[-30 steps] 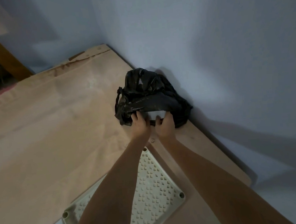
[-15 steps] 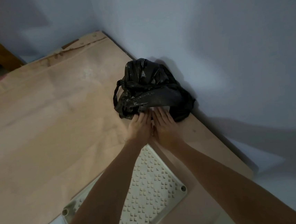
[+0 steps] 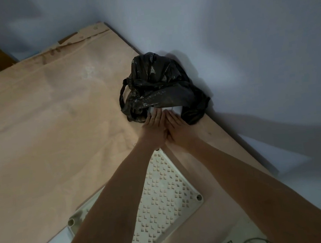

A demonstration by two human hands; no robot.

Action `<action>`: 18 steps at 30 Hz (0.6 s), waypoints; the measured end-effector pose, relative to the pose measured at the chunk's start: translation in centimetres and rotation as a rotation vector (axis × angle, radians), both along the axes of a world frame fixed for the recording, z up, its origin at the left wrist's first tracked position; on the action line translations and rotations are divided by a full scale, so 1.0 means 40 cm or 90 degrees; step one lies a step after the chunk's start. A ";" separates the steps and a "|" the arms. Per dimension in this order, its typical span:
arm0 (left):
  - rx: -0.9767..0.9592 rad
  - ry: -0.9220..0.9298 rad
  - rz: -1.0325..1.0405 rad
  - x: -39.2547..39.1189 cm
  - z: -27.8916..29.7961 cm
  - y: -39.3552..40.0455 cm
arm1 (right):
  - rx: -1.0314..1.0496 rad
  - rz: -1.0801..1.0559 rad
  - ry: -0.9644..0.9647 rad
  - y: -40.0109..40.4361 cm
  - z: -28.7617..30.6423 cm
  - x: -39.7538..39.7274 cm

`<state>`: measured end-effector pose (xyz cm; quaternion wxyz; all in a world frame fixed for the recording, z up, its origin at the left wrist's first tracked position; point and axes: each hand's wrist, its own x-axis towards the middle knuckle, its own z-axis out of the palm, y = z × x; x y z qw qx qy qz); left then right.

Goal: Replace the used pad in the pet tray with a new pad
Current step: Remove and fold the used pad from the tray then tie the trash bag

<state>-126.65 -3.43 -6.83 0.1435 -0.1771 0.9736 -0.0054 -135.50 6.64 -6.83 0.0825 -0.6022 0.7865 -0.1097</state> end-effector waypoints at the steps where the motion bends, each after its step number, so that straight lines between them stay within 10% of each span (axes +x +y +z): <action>1: 0.000 -0.001 0.002 -0.001 0.001 0.000 | 0.000 0.010 0.003 0.001 -0.005 -0.005; 11: 0.035 0.015 0.022 0.004 0.035 0.005 | 0.049 0.013 0.039 0.015 0.000 -0.015; 15: 0.132 0.352 0.007 0.091 0.082 0.008 | -0.186 0.002 0.009 0.098 0.049 -0.010; 18: 0.096 0.526 0.103 0.183 0.085 -0.047 | -0.279 -0.244 -0.054 0.170 0.065 -0.055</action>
